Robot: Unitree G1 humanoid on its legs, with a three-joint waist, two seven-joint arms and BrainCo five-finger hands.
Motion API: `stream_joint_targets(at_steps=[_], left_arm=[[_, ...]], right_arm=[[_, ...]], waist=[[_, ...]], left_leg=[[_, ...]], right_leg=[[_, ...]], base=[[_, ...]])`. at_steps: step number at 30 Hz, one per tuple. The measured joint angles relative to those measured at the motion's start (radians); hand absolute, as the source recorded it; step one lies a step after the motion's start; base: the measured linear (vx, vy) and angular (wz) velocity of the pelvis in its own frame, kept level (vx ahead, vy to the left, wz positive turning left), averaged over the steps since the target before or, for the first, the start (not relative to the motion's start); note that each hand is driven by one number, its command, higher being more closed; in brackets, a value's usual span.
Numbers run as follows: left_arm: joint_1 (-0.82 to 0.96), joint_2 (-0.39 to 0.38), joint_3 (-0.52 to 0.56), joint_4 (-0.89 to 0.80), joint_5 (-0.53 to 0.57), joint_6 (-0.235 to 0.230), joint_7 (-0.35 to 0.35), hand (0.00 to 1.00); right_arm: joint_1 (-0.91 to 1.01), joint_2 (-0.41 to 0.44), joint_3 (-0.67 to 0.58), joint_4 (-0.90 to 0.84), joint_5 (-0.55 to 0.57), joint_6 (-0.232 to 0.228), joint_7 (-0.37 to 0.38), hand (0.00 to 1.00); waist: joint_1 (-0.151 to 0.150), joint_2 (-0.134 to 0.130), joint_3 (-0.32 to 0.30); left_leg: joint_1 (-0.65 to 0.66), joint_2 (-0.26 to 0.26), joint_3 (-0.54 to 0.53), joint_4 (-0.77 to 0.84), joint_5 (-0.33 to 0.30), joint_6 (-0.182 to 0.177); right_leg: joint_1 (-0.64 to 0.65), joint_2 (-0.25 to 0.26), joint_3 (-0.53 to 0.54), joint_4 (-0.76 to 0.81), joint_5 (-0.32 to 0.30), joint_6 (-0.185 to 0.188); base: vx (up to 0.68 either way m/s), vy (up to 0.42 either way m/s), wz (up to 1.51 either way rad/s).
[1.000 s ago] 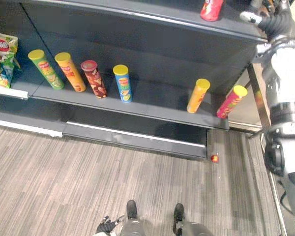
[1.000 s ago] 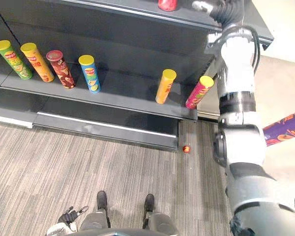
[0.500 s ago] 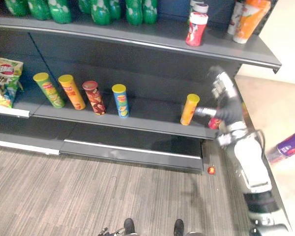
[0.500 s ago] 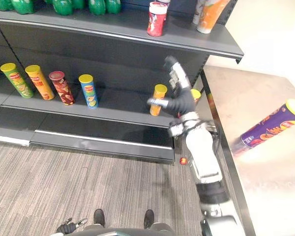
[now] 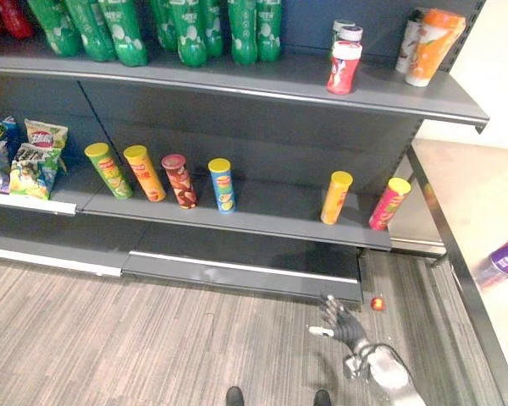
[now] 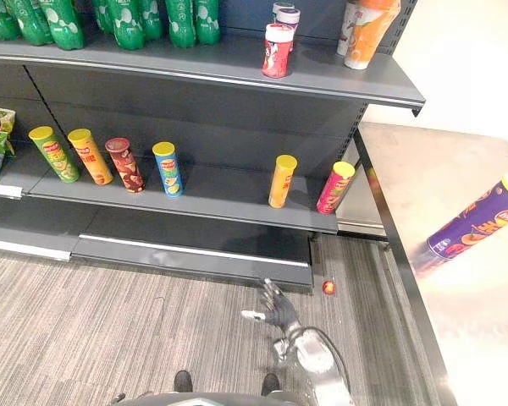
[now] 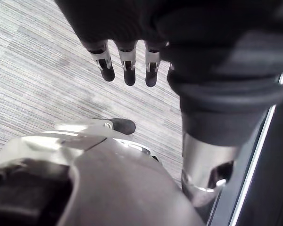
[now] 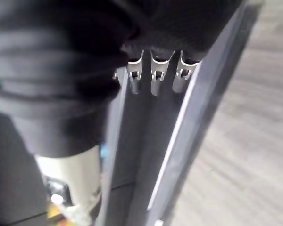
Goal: Put the gum and the chips on the shelf.
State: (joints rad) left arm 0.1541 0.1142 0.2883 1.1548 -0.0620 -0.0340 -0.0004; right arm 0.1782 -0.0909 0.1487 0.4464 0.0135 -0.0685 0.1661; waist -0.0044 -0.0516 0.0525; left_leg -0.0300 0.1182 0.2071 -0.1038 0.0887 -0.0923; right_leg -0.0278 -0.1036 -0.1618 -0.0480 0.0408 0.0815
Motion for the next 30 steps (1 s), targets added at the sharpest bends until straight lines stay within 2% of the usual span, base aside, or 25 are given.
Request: stream_joint_targets(at_steps=[2, 5, 10, 16, 30], left_arm=[[0.001, -0.006, 0.003, 0.000, 0.000, 0.000, 0.006, 0.00], [0.007, -0.013, 0.002, 0.000, -0.001, 0.000, 0.017, 0.00], [0.008, -0.016, -0.007, 0.007, -0.010, -0.003, 0.029, 0.00], [0.007, -0.015, -0.007, 0.036, -0.046, -0.011, 0.031, 0.00], [0.009, -0.013, -0.010, 0.041, -0.054, -0.012, 0.024, 0.00]], right_arm=[[-0.003, 0.000, -0.095, 0.169, -0.082, 0.004, -0.043, 0.00], [-0.003, -0.004, -0.202, 0.373, -0.130, 0.006, -0.088, 0.00], [-0.018, -0.005, -0.362, 0.587, -0.118, 0.006, -0.141, 0.00], [-0.001, 0.015, -0.429, 0.635, -0.051, 0.013, -0.150, 0.00], [-0.018, 0.030, -0.535, 0.708, -0.032, 0.019, -0.157, 0.00]], waist=[[0.000, 0.006, 0.000], [-0.003, 0.020, -0.005], [-0.015, 0.031, -0.004], [-0.019, 0.034, -0.004], [-0.020, 0.028, 0.006]], left_leg=[[0.010, -0.002, 0.001, 0.000, -0.002, 0.001], [0.022, -0.003, 0.001, 0.000, -0.007, -0.003], [0.037, -0.003, 0.003, 0.000, -0.014, -0.002], [0.050, -0.004, 0.010, 0.000, -0.024, 0.001], [0.089, -0.018, 0.001, 0.001, -0.044, -0.002]], right_leg=[[0.006, -0.002, 0.000, 0.005, -0.005, 0.004], [0.017, -0.004, 0.000, 0.011, -0.016, 0.007], [0.031, -0.004, -0.003, 0.015, -0.024, 0.008], [0.038, -0.005, 0.001, 0.015, -0.032, 0.011], [0.085, -0.015, -0.015, 0.021, -0.055, 0.027]], base=[[0.02, 0.000, -0.01], [0.03, -0.001, 0.00], [0.04, -0.006, 0.01], [0.03, -0.003, -0.02], [0.04, 0.003, 0.03]])
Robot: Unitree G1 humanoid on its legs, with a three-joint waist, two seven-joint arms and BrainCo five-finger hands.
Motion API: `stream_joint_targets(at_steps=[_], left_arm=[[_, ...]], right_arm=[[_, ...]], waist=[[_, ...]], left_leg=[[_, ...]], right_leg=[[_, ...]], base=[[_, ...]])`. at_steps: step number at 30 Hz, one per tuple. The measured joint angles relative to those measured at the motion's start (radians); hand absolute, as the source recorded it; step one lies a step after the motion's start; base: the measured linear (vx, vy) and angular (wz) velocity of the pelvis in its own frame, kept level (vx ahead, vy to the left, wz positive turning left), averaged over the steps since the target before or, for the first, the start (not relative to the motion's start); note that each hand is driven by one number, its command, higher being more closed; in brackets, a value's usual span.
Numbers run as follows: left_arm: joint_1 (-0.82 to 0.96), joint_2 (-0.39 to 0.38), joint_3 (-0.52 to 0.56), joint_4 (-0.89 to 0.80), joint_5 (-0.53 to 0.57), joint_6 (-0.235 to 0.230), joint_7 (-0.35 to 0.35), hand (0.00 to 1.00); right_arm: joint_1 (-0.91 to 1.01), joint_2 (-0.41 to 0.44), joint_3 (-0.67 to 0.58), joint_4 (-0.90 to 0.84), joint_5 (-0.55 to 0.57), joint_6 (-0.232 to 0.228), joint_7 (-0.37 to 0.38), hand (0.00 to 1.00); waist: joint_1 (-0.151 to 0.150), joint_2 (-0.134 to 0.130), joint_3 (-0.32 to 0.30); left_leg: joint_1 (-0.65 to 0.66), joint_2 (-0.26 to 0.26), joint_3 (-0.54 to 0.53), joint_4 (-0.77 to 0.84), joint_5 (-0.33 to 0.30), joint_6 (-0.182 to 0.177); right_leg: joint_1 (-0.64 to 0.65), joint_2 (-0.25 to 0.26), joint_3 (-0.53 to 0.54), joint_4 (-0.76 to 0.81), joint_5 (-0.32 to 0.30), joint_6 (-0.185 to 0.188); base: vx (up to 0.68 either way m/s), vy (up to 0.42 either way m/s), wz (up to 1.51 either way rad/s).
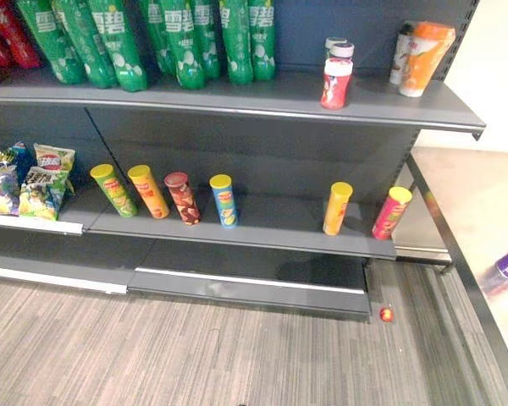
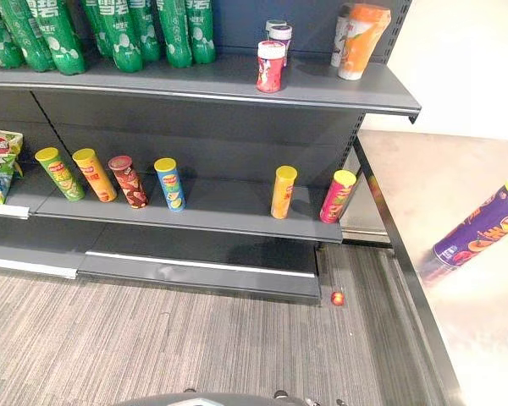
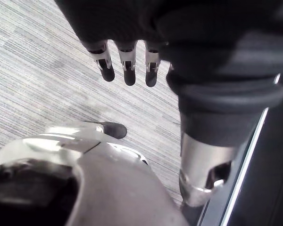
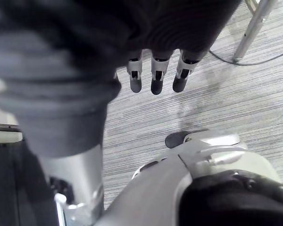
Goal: Put the gum and the chips on the shelf.
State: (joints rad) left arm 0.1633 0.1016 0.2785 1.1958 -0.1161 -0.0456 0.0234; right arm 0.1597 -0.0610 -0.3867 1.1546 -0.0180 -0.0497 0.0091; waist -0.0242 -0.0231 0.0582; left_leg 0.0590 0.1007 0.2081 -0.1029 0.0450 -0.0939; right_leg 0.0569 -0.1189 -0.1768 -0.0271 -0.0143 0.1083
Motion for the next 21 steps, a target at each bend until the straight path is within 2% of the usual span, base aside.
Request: stream_joint_targets(at_steps=[3, 4, 6, 8, 9, 10, 11, 12, 13, 14, 16, 17, 19, 21], left_arm=[[-0.013, 0.011, -0.010, -0.004, -0.039, 0.000, -0.006, 0.00], [-0.023, 0.014, -0.010, -0.005, -0.039, 0.000, -0.009, 0.00], [-0.026, 0.010, -0.001, -0.006, -0.049, -0.008, -0.009, 0.00], [-0.032, 0.000, 0.018, -0.006, -0.067, -0.010, -0.009, 0.00], [-0.034, -0.011, 0.043, -0.011, -0.069, -0.010, -0.009, 0.00], [-0.035, -0.029, 0.071, -0.017, -0.074, -0.011, -0.008, 0.00], [-0.039, -0.033, 0.086, -0.026, -0.076, -0.012, -0.005, 0.00], [-0.042, -0.027, 0.088, -0.027, -0.077, -0.012, -0.006, 0.00], [-0.050, -0.023, 0.085, -0.031, -0.076, -0.012, -0.005, 0.00], [-0.049, -0.022, 0.082, -0.036, -0.078, -0.011, -0.005, 0.00], [-0.046, -0.016, 0.072, -0.036, -0.077, -0.010, -0.004, 0.00], [-0.047, -0.007, 0.054, -0.036, -0.077, -0.010, -0.006, 0.00], [-0.053, 0.006, 0.031, -0.033, -0.078, -0.010, -0.008, 0.00], [-0.067, 0.001, 0.014, -0.031, -0.078, -0.009, -0.010, 0.00]], right_arm=[[-0.012, 0.007, -0.023, -0.003, 0.023, 0.000, -0.001, 0.00], [-0.014, 0.017, -0.041, -0.008, 0.030, -0.002, -0.001, 0.00], [-0.010, 0.032, -0.065, -0.033, 0.042, -0.005, 0.000, 0.00], [0.002, 0.044, -0.089, -0.064, 0.066, -0.005, -0.001, 0.00], [0.010, 0.050, -0.102, -0.090, 0.068, -0.004, 0.000, 0.00], [0.012, 0.054, -0.117, -0.109, 0.072, -0.005, 0.000, 0.00], [0.011, 0.053, -0.116, -0.121, 0.091, -0.005, 0.000, 0.00], [0.016, 0.055, -0.117, -0.118, 0.098, 0.000, -0.001, 0.00], [0.028, 0.058, -0.116, -0.114, 0.098, 0.004, -0.003, 0.00], [0.045, 0.058, -0.119, -0.097, 0.107, 0.004, -0.010, 0.00], [0.046, 0.044, -0.119, -0.074, 0.106, 0.006, -0.016, 0.00], [0.038, 0.042, -0.117, -0.063, 0.106, 0.007, -0.016, 0.00], [0.018, 0.039, -0.117, -0.037, 0.106, 0.016, -0.020, 0.00], [-0.010, 0.027, -0.116, -0.038, 0.106, 0.018, -0.023, 0.00]], waist=[[-0.003, -0.017, 0.036], [-0.002, -0.019, 0.061], [-0.004, -0.014, 0.078], [-0.004, -0.005, 0.083], [-0.003, 0.003, 0.085], [0.000, 0.034, 0.093], [0.002, 0.028, 0.110], [-0.002, 0.024, 0.116], [-0.001, 0.023, 0.120], [0.003, 0.021, 0.121], [0.001, 0.015, 0.119], [-0.001, 0.008, 0.117], [0.001, -0.012, 0.113], [-0.004, 0.009, 0.131]], left_leg=[[-0.015, -0.003, 0.003, 0.067, -0.037, 0.012], [-0.047, -0.001, 0.011, 0.164, -0.084, 0.016], [-0.080, 0.008, 0.047, 0.264, -0.140, 0.026], [-0.113, 0.033, 0.108, 0.348, -0.197, 0.038], [-0.135, 0.061, 0.170, 0.398, -0.233, 0.048], [-0.143, 0.109, 0.239, 0.440, -0.265, 0.066], [-0.136, 0.134, 0.304, 0.445, -0.282, 0.079], [-0.127, 0.144, 0.333, 0.444, -0.284, 0.081], [-0.114, 0.157, 0.371, 0.441, -0.286, 0.080], [-0.094, 0.167, 0.420, 0.426, -0.286, 0.075], [-0.069, 0.160, 0.490, 0.390, -0.274, 0.059], [-0.066, 0.143, 0.527, 0.362, -0.255, 0.048], [-0.061, 0.120, 0.579, 0.330, -0.231, 0.046], [-0.044, 0.117, 0.618, 0.308, -0.208, 0.036]], right_leg=[[-0.042, -0.022, 0.010, 0.105, -0.044, 0.011], [-0.060, -0.034, 0.023, 0.156, -0.064, 0.011], [-0.081, -0.038, 0.062, 0.176, -0.065, 0.020], [-0.112, -0.036, 0.113, 0.174, -0.042, 0.058], [-0.144, -0.021, 0.144, 0.165, -0.004, 0.095], [-0.166, -0.004, 0.138, 0.126, 0.082, 0.077], [-0.195, -0.015, 0.030, 0.160, 0.066, 0.017], [-0.203, -0.035, -0.050, 0.197, 0.044, -0.017], [-0.205, -0.072, -0.170, 0.259, 0.012, -0.064], [-0.192, -0.122, -0.300, 0.315, -0.006, -0.092], [-0.166, -0.170, -0.391, 0.340, -0.005, -0.091], [-0.150, -0.185, -0.411, 0.316, 0.004, -0.076], [-0.127, -0.177, -0.421, 0.211, 0.010, -0.044], [-0.122, -0.159, -0.413, 0.166, 0.019, -0.023]], base=[[0.03, 0.028, -0.04], [-0.02, 0.047, -0.18], [-0.03, 0.079, -0.50], [-0.02, 0.113, -1.00], [-0.13, 0.189, -1.71], [-0.21, 0.234, -2.11], [-0.21, 0.214, -1.82], [-0.13, 0.150, -1.41], [-0.05, 0.157, -1.23], [-0.02, 0.171, -1.23], [0.03, 0.114, -1.21], [0.05, 0.007, -1.01], [0.05, -0.081, -0.78], [0.03, -0.097, -0.61]])
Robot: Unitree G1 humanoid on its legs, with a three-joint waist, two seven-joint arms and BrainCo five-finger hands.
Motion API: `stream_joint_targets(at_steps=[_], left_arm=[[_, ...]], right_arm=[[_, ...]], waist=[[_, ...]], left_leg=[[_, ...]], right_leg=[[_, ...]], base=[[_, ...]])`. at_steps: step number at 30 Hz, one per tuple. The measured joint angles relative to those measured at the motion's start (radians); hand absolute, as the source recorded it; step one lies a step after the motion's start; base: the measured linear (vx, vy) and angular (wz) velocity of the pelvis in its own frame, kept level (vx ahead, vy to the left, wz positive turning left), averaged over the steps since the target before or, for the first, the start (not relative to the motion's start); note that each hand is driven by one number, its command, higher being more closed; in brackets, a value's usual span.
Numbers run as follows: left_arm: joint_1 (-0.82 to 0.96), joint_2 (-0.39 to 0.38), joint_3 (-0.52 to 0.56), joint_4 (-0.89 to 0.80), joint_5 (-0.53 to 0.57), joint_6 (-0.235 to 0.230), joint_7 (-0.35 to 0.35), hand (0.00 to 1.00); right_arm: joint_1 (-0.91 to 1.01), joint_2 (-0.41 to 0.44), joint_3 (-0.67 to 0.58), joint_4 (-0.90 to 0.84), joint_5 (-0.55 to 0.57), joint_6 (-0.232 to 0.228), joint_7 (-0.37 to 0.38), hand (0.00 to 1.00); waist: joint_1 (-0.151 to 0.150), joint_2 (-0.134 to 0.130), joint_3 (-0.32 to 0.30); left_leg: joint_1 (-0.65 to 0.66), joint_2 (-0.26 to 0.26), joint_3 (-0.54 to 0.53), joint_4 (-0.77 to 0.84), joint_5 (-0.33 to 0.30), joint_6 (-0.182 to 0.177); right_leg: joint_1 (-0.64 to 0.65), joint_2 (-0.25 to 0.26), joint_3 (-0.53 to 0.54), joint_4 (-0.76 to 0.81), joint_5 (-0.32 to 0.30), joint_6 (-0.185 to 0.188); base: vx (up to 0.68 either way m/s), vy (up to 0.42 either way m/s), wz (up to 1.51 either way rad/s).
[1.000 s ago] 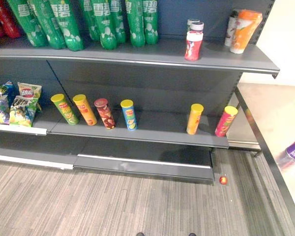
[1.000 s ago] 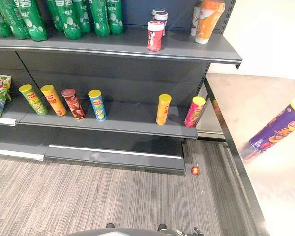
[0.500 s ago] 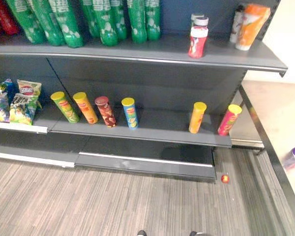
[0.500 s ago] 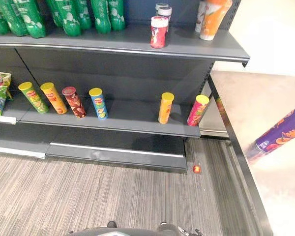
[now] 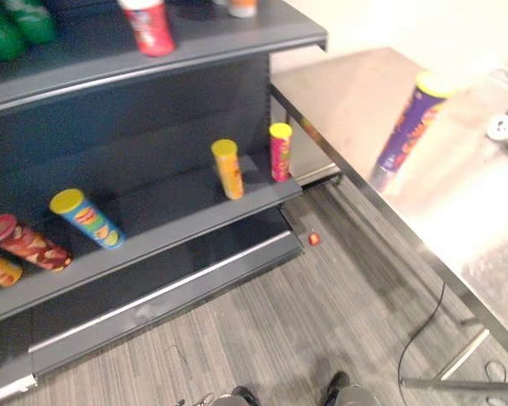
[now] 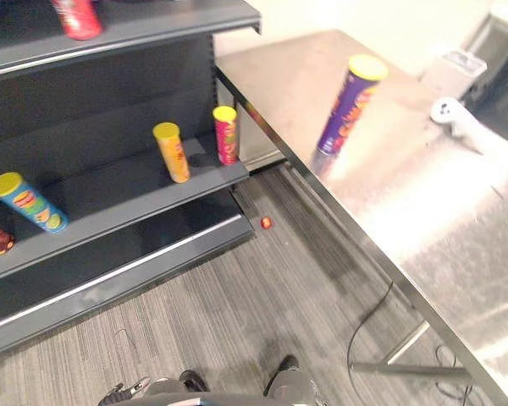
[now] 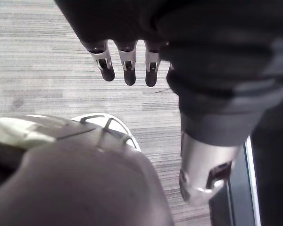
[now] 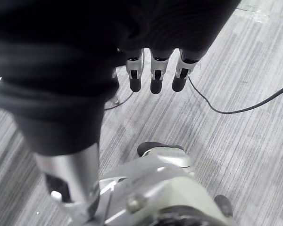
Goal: Put the gum and the chips on the shelf.
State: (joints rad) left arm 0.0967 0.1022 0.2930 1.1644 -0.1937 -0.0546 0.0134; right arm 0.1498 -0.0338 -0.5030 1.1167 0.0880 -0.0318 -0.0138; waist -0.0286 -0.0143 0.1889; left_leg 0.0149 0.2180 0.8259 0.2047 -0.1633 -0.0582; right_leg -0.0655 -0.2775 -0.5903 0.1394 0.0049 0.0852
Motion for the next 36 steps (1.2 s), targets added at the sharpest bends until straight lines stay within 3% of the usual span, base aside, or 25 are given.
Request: stream_joint_targets(at_steps=[2, 8, 12, 14, 15, 16, 17, 21, 23, 24, 26, 28, 32, 36], left_arm=[[-0.015, -0.011, -0.012, 0.007, 0.000, -0.001, -0.002, 0.00], [-0.022, -0.021, -0.005, 0.006, -0.001, -0.001, 0.000, 0.00], [-0.021, -0.031, 0.017, -0.024, -0.048, 0.000, 0.003, 0.00], [-0.023, -0.040, 0.018, -0.051, -0.101, -0.002, 0.004, 0.00], [-0.023, -0.065, 0.017, -0.067, -0.120, -0.012, 0.003, 0.00], [-0.024, -0.070, 0.017, -0.071, -0.119, -0.017, 0.003, 0.00], [-0.025, -0.067, 0.003, -0.069, -0.119, -0.023, 0.002, 0.00], [-0.025, -0.069, 0.002, -0.071, -0.118, -0.031, 0.000, 0.00], [-0.026, -0.089, 0.030, -0.070, -0.119, -0.031, 0.003, 0.00], [-0.027, -0.100, 0.038, -0.070, -0.119, -0.032, 0.004, 0.00], [-0.032, -0.080, 0.037, -0.069, -0.113, -0.036, 0.008, 0.00], [-0.029, -0.076, 0.038, -0.069, -0.112, -0.034, 0.015, 0.00], [-0.032, -0.063, 0.026, -0.053, -0.067, -0.034, 0.013, 0.00], [-0.031, -0.053, 0.025, -0.013, -0.060, -0.033, 0.010, 0.00]], right_arm=[[-0.026, -0.013, 0.003, -0.001, 0.000, -0.001, 0.000, 0.00], [-0.050, -0.018, 0.015, -0.001, 0.000, -0.002, 0.002, 0.00], [-0.049, -0.019, 0.021, -0.002, 0.003, -0.004, 0.000, 0.00], [-0.050, -0.027, 0.035, -0.001, 0.016, -0.005, -0.003, 0.00], [-0.058, -0.035, 0.043, 0.002, 0.047, -0.007, -0.006, 0.00], [-0.064, -0.040, 0.043, 0.004, 0.051, -0.009, -0.008, 0.00], [-0.073, -0.050, 0.043, 0.008, 0.072, -0.025, -0.015, 0.00], [-0.081, -0.057, 0.042, 0.000, 0.076, -0.039, -0.023, 0.00], [-0.077, -0.056, 0.052, -0.020, 0.076, -0.046, -0.026, 0.00], [-0.075, -0.057, 0.056, -0.024, 0.076, -0.046, -0.027, 0.00], [-0.044, -0.002, 0.060, -0.044, 0.075, -0.046, -0.024, 0.00], [-0.021, 0.012, 0.051, -0.045, 0.069, -0.047, -0.025, 0.00], [-0.019, 0.013, 0.014, -0.037, 0.066, -0.048, -0.019, 0.00], [-0.020, 0.013, -0.041, 0.016, 0.075, -0.046, -0.004, 0.00]], waist=[[0.002, 0.020, -0.002], [-0.004, 0.038, -0.006], [-0.006, 0.035, -0.004], [-0.002, 0.030, 0.001], [0.003, 0.028, 0.003], [0.003, 0.028, 0.003], [0.004, 0.027, 0.004], [0.007, 0.029, 0.005], [0.014, 0.051, 0.007], [0.019, 0.061, 0.002], [0.015, 0.018, -0.008], [0.022, 0.001, -0.017], [0.027, 0.004, -0.027], [0.031, 0.001, -0.074]], left_leg=[[0.033, 0.003, 0.035, -0.041, 0.031, -0.018], [0.044, 0.029, 0.042, -0.079, 0.095, -0.047], [0.027, 0.111, 0.019, 0.115, 0.124, -0.056], [-0.030, 0.146, -0.113, 0.237, 0.144, -0.035], [-0.075, 0.105, -0.294, 0.260, 0.090, -0.053], [-0.084, 0.079, -0.351, 0.250, 0.061, -0.053], [-0.093, 0.020, -0.437, 0.221, 0.015, -0.054], [-0.138, -0.059, -0.565, 0.076, 0.005, -0.051], [-0.145, -0.063, -0.686, -0.037, 0.045, -0.066], [-0.137, -0.071, -0.696, -0.028, 0.060, -0.050], [-0.112, -0.120, -0.663, -0.027, 0.011, -0.033], [-0.088, -0.145, -0.637, -0.024, 0.008, -0.012], [-0.035, -0.190, -0.645, -0.028, -0.001, 0.006], [0.011, -0.191, -0.641, -0.041, -0.002, 0.007]], right_leg=[[-0.001, 0.027, 0.028, -0.018, 0.000, 0.000], [-0.003, 0.070, 0.029, -0.026, -0.025, -0.020], [0.006, 0.079, 0.070, 0.002, -0.071, -0.040], [0.008, 0.098, 0.113, 0.001, -0.076, -0.051], [0.010, 0.100, 0.164, -0.016, -0.087, -0.070], [0.011, 0.101, 0.184, -0.024, -0.089, -0.070], [0.019, 0.104, 0.235, -0.040, -0.090, -0.070], [0.017, 0.109, 0.342, -0.046, -0.090, -0.068], [0.014, 0.136, 0.421, -0.049, -0.083, -0.033], [0.018, 0.138, 0.438, -0.052, -0.078, -0.018], [0.033, 0.095, 0.477, -0.064, -0.064, 0.002], [0.041, 0.069, 0.487, -0.061, -0.064, 0.010], [0.075, 0.037, 0.493, -0.070, -0.043, 0.042], [0.088, 0.039, 0.508, -0.075, -0.033, 0.044]], base=[[0.04, -0.094, -0.42], [0.01, -0.109, -0.09], [-0.01, -0.128, -0.29], [0.03, -0.103, -0.58], [0.04, -0.010, -0.68], [0.04, 0.040, -1.09], [0.03, 0.040, -0.82], [0.06, 0.117, -0.97], [0.10, 0.217, -1.15], [0.15, 0.240, -0.91], [0.25, 0.281, -0.43], [0.27, 0.232, -0.23], [0.26, 0.144, -0.18], [0.20, 0.030, -0.33]])
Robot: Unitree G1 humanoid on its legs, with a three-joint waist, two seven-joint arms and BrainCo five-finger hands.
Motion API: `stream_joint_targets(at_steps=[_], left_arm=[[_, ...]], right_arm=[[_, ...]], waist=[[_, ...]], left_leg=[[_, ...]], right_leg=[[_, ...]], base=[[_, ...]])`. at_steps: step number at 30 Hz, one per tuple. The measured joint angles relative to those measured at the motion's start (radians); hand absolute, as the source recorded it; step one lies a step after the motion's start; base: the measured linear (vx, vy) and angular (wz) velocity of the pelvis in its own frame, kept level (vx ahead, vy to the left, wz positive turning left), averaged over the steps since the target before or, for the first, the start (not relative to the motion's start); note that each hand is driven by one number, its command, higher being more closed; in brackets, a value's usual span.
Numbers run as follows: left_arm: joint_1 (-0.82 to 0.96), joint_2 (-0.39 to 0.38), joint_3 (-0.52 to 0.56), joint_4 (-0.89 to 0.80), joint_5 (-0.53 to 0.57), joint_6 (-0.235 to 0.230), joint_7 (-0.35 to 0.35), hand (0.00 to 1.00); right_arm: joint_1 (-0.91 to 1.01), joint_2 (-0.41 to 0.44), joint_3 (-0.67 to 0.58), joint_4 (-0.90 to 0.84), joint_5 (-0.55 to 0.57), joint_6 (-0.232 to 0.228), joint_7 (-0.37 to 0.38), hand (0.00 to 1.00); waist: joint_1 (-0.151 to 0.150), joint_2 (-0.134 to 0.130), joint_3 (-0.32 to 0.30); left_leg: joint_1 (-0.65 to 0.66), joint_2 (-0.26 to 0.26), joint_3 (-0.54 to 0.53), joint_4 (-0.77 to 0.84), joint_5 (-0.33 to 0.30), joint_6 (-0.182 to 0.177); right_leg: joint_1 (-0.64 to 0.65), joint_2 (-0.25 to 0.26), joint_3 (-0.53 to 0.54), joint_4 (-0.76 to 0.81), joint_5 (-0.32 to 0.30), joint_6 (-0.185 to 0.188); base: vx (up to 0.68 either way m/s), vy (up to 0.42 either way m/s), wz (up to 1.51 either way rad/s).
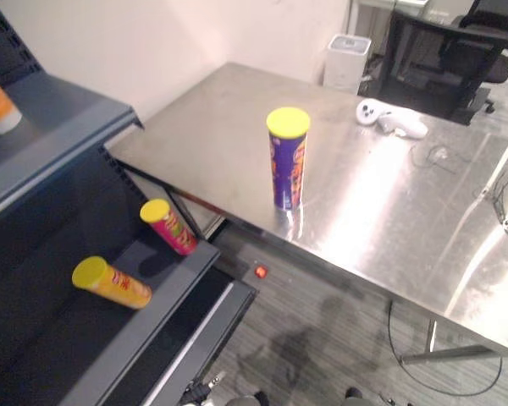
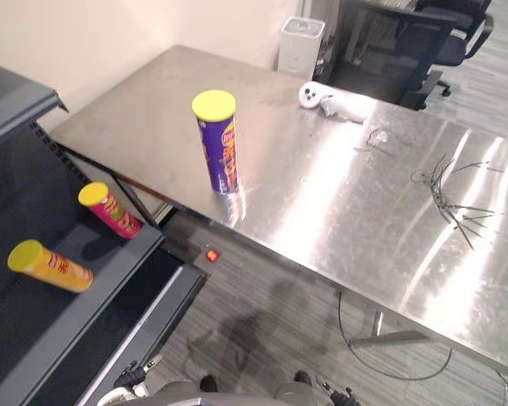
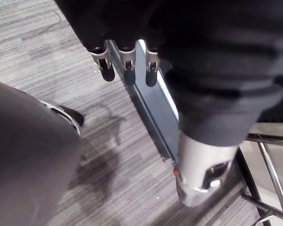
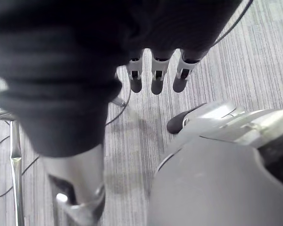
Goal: Put the gum and the chips on the shelf.
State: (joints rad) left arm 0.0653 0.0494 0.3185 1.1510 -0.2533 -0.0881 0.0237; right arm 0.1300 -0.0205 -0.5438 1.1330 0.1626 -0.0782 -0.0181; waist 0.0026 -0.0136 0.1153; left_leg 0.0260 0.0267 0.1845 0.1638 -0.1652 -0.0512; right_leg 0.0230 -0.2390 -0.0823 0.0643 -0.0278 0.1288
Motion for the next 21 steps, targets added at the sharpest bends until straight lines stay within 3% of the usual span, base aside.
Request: stream_joint_targets(at_steps=[6, 15, 21], left_arm=[[0.001, -0.006, 0.005, 0.033, 0.040, 0.003, -0.002, 0.00], [0.044, -0.007, 0.082, 0.031, 0.041, 0.003, -0.003, 0.00], [0.062, -0.007, 0.079, 0.032, 0.041, 0.004, -0.004, 0.00]], right_arm=[[0.008, -0.009, -0.129, 0.027, 0.143, -0.001, -0.006, 0.00], [-0.026, -0.093, -0.631, 0.048, 0.287, -0.001, -0.067, 0.00], [-0.062, -0.167, -0.782, 0.061, 0.319, -0.004, -0.098, 0.00]], waist=[[-0.007, 0.023, -0.044], [-0.027, 0.027, -0.077], [-0.030, 0.030, -0.105]], left_leg=[[0.053, 0.002, 0.000, -0.020, 0.000, 0.000], [0.102, -0.003, -0.001, -0.019, 0.000, 0.000], [0.091, -0.016, -0.008, 0.034, 0.000, -0.003]], right_leg=[[0.019, 0.005, 0.026, -0.052, 0.056, -0.004], [0.042, 0.000, 0.009, -0.046, 0.076, 0.007], [0.057, -0.009, -0.025, -0.044, 0.078, 0.006]], base=[[0.12, 0.023, -0.45], [0.06, 0.019, -0.12], [0.11, -0.016, 0.03]])
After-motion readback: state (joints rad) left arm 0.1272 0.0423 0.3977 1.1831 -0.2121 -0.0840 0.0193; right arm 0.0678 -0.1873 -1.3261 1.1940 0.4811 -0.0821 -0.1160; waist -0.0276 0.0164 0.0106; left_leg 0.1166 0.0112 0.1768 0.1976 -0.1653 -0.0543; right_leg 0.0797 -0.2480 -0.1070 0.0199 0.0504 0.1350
